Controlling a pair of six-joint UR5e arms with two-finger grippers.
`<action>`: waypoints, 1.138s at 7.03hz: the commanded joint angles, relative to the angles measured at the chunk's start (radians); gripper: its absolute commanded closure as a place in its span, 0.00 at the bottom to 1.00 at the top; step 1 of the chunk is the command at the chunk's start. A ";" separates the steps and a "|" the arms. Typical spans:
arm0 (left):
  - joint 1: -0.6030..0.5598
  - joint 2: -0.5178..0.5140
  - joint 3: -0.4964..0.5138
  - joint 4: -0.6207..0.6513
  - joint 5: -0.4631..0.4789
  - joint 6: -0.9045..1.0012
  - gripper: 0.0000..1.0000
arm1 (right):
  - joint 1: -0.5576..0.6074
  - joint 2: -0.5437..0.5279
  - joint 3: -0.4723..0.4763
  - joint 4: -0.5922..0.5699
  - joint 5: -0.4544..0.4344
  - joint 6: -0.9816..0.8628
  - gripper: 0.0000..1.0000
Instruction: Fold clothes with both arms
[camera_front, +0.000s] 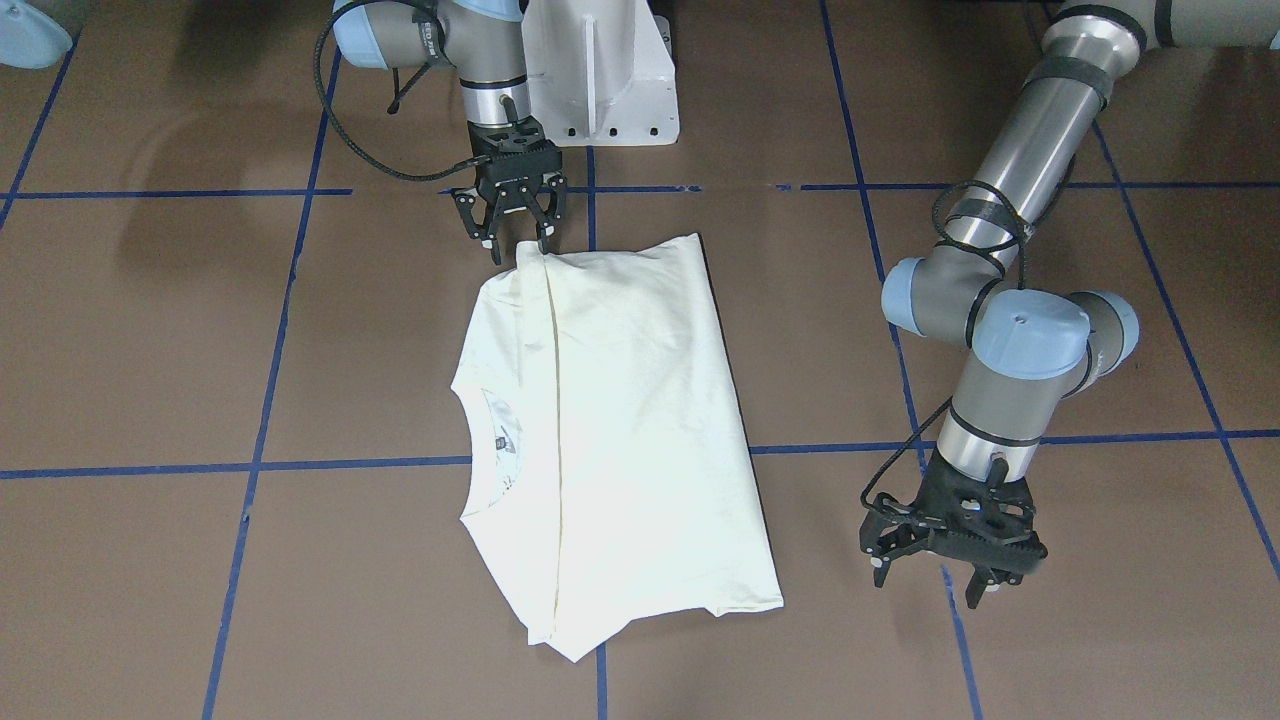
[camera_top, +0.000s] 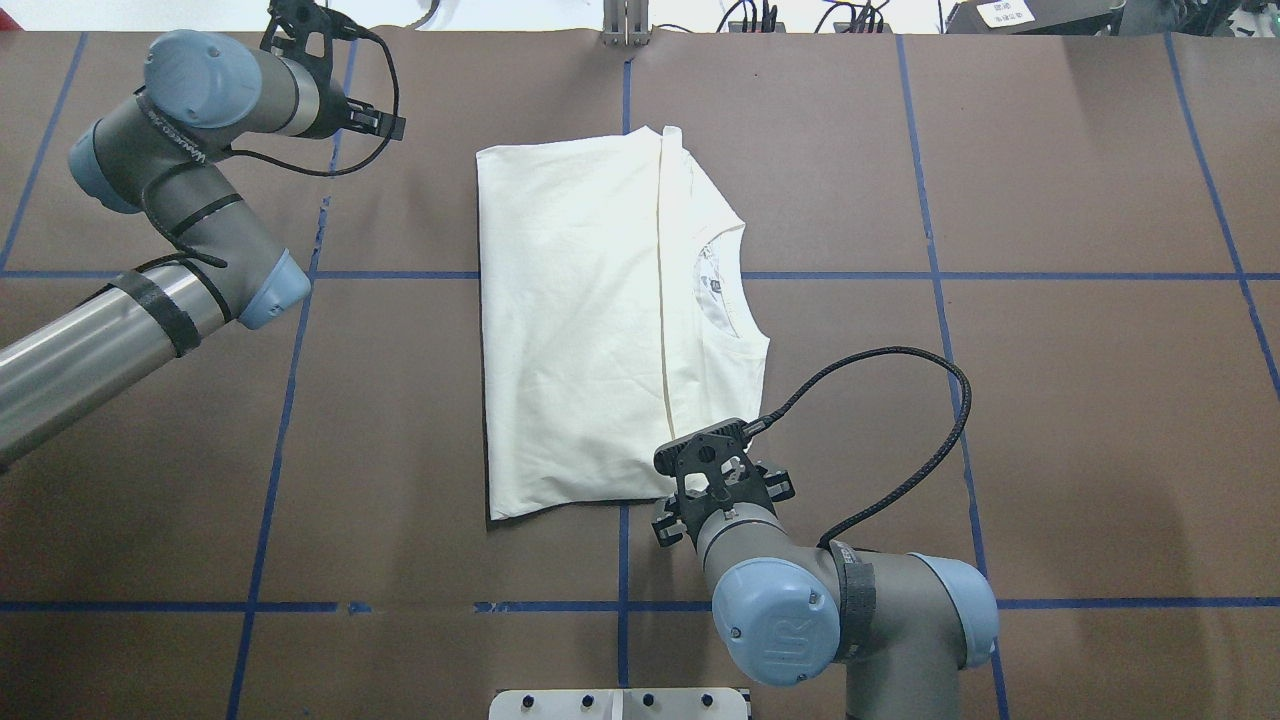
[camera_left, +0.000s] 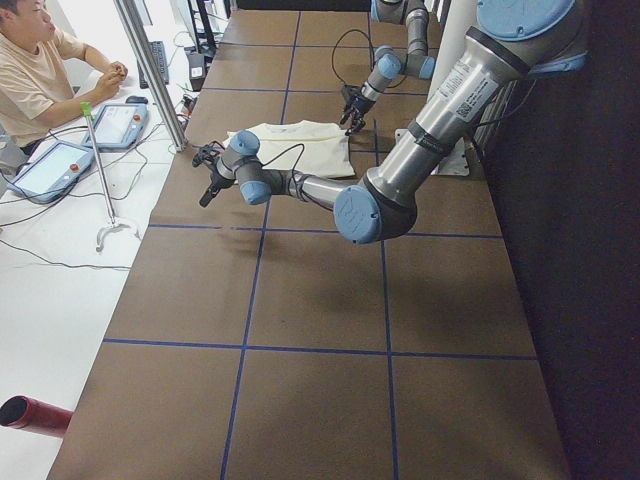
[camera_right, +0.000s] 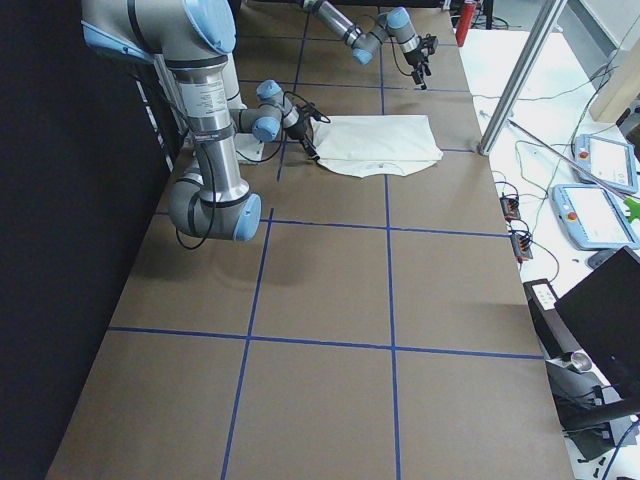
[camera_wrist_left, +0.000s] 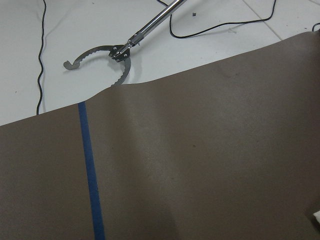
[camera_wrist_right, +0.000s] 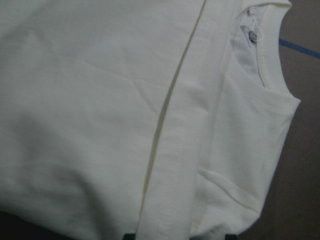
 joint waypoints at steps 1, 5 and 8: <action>0.000 0.000 0.000 -0.001 0.000 0.000 0.00 | -0.005 0.017 -0.002 0.000 0.000 0.000 0.33; 0.000 0.000 0.000 0.001 0.000 0.000 0.00 | -0.011 0.017 -0.002 -0.005 -0.014 0.002 0.75; 0.000 0.000 -0.002 -0.001 0.000 0.000 0.00 | -0.011 0.017 0.000 -0.005 -0.019 0.017 1.00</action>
